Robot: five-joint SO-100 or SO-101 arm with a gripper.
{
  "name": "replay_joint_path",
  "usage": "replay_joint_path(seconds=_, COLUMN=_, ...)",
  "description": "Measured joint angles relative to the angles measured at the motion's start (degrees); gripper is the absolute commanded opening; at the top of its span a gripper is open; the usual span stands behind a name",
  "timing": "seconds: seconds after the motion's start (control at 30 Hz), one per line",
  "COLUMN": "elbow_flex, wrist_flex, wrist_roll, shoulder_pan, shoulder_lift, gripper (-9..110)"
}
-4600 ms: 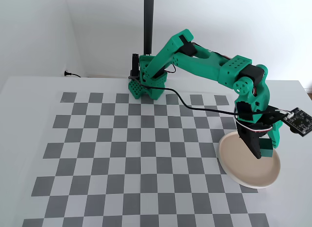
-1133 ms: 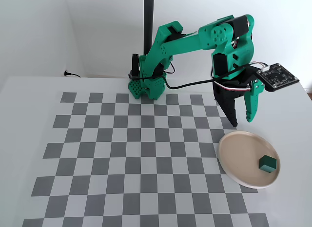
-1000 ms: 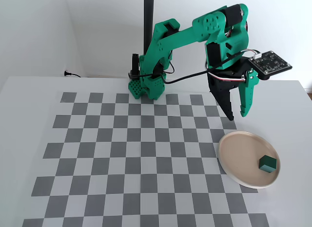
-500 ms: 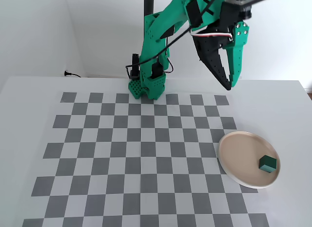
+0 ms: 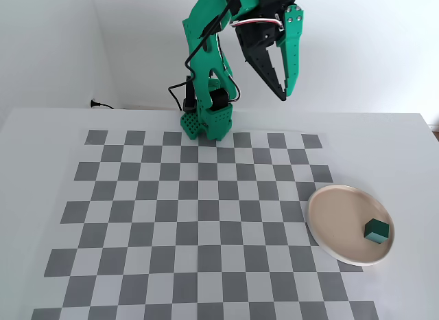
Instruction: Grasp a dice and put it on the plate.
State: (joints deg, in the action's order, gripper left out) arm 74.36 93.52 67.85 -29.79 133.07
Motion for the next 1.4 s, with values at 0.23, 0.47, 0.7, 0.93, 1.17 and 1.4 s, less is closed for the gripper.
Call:
replay_joint_path(seconds=0.23, elbow_flex=23.29, wrist_flex=-8.35, wrist_roll=-3.52, shoulder_pan=5.01, shoulder_lift=16.61, gripper=-4)
replay_joint_path(seconds=0.47, elbow_flex=45.0, wrist_flex=-13.62, wrist_roll=-7.12, shoulder_pan=7.73, shoulder_lift=34.1, gripper=-4)
replay_joint_path(seconds=0.7, elbow_flex=58.97, wrist_flex=-15.91, wrist_roll=-9.32, shoulder_pan=11.78, shoulder_lift=43.86, gripper=-4)
replay_joint_path(seconds=0.93, elbow_flex=71.28, wrist_flex=-15.82, wrist_roll=-11.78, shoulder_pan=13.71, shoulder_lift=56.6, gripper=-4)
replay_joint_path(seconds=1.17, elbow_flex=77.08, wrist_flex=-16.17, wrist_roll=-16.96, shoulder_pan=14.94, shoulder_lift=57.66, gripper=-4)
replay_joint_path(seconds=1.4, elbow_flex=82.71, wrist_flex=-18.37, wrist_roll=-28.04, shoulder_pan=17.31, shoulder_lift=57.66, gripper=-4)
